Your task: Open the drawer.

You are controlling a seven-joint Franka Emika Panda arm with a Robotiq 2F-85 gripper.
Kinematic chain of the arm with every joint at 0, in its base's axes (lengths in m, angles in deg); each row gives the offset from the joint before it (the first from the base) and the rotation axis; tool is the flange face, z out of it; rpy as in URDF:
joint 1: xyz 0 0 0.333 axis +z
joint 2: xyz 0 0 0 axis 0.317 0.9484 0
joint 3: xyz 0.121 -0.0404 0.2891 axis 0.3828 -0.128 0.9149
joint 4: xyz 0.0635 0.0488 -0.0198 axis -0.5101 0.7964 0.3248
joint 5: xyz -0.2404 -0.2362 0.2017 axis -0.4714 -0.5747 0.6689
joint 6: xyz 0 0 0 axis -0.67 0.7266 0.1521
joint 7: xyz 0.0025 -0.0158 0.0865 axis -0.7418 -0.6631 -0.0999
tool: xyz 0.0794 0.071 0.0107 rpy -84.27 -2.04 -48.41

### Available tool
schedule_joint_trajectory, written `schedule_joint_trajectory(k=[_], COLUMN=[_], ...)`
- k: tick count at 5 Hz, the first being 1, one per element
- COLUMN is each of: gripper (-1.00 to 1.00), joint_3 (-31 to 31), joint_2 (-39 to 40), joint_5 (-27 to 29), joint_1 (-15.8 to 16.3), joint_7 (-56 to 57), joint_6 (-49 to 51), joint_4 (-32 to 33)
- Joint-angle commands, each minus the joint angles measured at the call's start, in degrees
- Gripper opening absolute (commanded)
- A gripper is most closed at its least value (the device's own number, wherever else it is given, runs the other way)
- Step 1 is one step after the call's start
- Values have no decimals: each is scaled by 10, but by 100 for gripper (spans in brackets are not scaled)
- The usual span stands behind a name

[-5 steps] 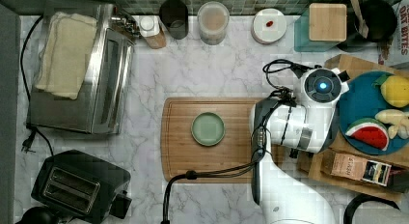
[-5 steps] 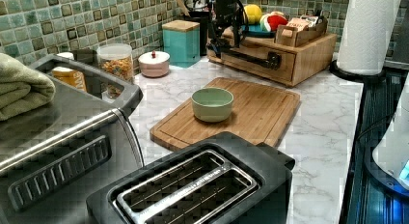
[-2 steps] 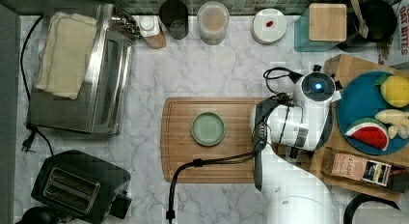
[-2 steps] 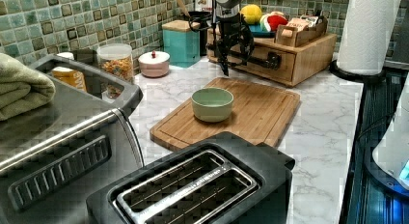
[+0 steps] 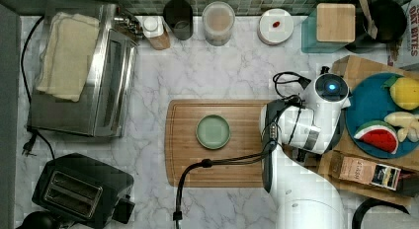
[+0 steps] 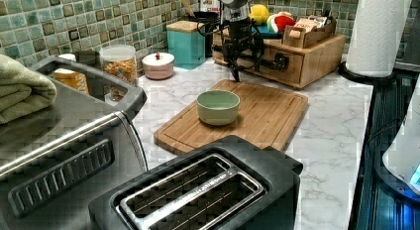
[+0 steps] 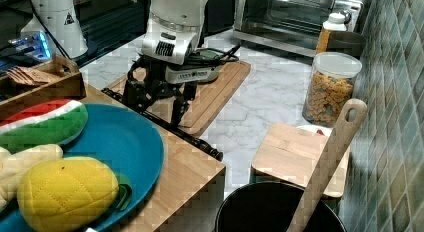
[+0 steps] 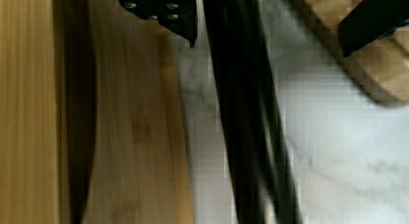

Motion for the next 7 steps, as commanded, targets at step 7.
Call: schedule_joint_trajectory(k=[7], gripper=[100], joint_3=[134], joint_2=[-96], joint_5=[104], joint_1=[125], joint_7=[-109], joint_6=[-107], joint_4=[55])
